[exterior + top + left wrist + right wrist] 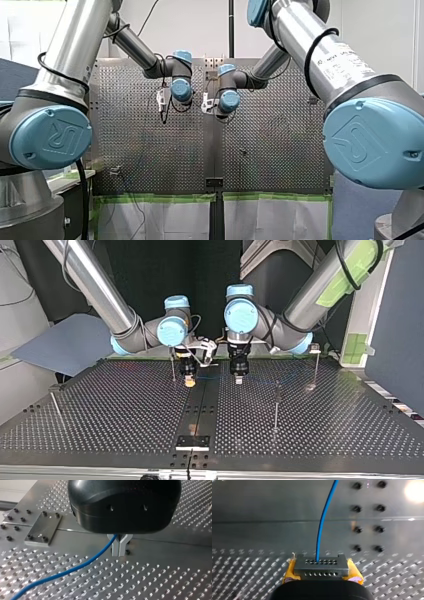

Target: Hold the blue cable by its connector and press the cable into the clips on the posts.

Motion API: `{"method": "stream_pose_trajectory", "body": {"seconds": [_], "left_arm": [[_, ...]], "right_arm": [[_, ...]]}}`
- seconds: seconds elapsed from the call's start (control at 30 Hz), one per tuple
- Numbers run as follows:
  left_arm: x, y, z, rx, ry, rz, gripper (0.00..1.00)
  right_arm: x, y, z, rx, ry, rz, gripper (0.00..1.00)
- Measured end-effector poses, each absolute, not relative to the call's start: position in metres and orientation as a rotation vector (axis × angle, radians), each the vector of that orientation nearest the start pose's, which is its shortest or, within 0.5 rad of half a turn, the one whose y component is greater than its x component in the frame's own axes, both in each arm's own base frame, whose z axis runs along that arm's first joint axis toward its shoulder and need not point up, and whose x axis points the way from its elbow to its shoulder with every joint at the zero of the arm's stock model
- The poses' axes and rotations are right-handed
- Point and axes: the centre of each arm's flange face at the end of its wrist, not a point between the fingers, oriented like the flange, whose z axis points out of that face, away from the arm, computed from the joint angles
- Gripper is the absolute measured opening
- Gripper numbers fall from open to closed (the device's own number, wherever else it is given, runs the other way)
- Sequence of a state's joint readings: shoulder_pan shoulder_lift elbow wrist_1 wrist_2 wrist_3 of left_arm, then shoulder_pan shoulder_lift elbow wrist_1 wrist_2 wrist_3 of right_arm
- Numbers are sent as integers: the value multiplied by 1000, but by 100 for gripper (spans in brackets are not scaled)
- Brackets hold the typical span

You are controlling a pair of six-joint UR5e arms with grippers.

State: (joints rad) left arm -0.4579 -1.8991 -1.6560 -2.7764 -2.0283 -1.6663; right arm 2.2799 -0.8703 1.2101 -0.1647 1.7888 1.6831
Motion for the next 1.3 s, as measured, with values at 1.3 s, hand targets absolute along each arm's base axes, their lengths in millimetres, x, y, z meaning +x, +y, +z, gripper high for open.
{"method": "stream_pose_trajectory", "body": {"seconds": [1.3], "left_arm": [[445,-371,188,8,1674,-119,0]], "right_arm": [[468,-419,195,1698,-1203,1239,0]]}}
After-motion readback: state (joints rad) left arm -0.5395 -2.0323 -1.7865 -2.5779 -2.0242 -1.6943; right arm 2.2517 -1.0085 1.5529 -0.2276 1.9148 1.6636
